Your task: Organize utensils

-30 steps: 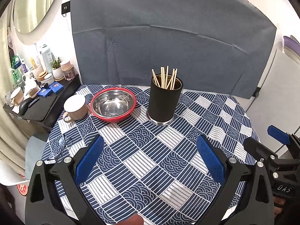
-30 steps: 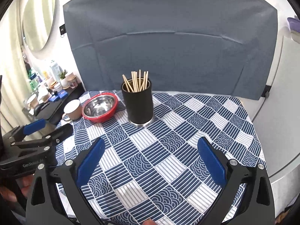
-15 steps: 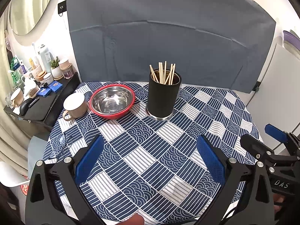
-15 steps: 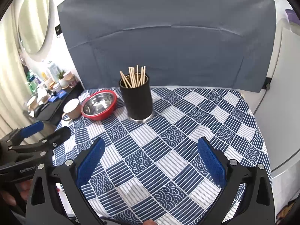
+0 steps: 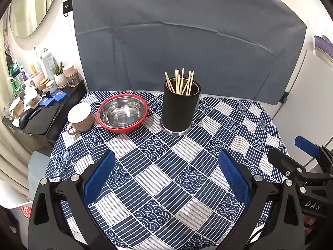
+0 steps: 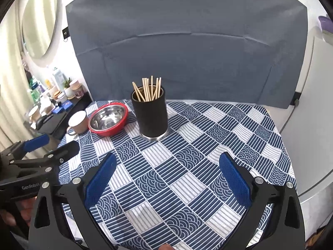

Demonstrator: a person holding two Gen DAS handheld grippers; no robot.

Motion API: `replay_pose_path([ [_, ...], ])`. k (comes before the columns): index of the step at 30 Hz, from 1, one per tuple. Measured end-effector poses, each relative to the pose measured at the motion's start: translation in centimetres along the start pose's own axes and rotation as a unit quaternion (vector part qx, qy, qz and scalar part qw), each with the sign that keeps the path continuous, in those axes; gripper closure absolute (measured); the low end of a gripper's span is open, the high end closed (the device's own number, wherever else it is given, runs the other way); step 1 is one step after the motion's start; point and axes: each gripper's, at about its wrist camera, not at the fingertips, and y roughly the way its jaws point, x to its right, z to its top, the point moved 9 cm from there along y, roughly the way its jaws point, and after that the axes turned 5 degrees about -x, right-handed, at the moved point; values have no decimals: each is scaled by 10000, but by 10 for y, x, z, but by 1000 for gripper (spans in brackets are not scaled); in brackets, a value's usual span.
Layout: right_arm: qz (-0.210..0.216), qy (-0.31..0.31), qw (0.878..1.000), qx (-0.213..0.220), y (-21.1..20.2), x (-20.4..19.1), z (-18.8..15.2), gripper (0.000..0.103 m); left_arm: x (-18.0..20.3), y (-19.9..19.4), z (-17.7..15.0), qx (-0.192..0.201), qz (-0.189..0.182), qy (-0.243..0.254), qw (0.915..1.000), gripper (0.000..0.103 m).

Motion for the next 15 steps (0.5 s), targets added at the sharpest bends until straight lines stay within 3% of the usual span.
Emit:
replay_pose_path([
  [15,68,12,9999,-105,5,0,-5,8,3,0,-5,-79,-101,33,9999,6],
])
